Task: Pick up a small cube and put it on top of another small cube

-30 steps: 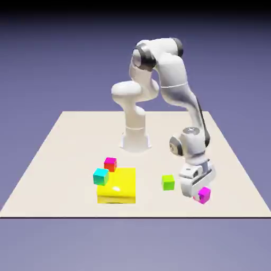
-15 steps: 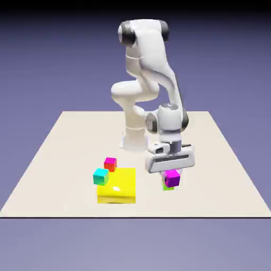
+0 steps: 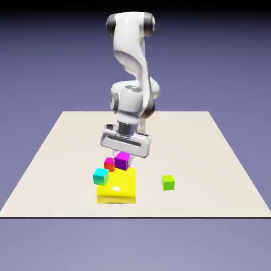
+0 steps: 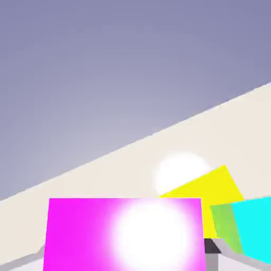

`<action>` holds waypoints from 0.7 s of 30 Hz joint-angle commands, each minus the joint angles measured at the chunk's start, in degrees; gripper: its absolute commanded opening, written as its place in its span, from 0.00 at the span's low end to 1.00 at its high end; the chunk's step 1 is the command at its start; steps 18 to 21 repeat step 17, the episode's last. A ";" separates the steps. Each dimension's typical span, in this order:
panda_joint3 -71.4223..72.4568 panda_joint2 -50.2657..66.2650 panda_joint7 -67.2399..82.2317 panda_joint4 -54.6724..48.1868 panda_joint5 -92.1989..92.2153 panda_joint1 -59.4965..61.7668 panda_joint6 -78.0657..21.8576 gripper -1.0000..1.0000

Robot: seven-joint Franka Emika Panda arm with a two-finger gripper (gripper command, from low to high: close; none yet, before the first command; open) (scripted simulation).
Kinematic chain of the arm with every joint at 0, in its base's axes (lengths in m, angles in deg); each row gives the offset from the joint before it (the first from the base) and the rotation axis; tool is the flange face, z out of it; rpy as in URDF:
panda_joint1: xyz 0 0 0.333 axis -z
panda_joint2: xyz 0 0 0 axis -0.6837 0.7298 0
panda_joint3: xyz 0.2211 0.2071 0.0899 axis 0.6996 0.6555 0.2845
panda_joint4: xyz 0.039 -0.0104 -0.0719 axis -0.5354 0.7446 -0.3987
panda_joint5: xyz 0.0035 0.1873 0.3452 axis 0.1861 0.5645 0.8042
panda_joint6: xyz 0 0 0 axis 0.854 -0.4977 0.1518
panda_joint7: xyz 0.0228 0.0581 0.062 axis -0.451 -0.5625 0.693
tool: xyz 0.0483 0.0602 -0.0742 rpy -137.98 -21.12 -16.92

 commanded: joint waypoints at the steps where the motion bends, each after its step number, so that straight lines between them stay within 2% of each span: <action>1: -1.40 -1.09 -2.50 0.41 -1.31 0.12 -0.83 0.00; 6: -6.78 -5.26 -12.02 1.98 -6.28 0.56 -3.84 0.00; 14: -8.38 10.37 -12.99 0.99 -5.76 1.43 11.17 0.00; 15: -8.38 10.38 -12.99 0.99 -5.76 1.43 11.17 1.00; 21: -8.17 8.30 -12.87 1.12 -5.83 1.31 9.18 1.00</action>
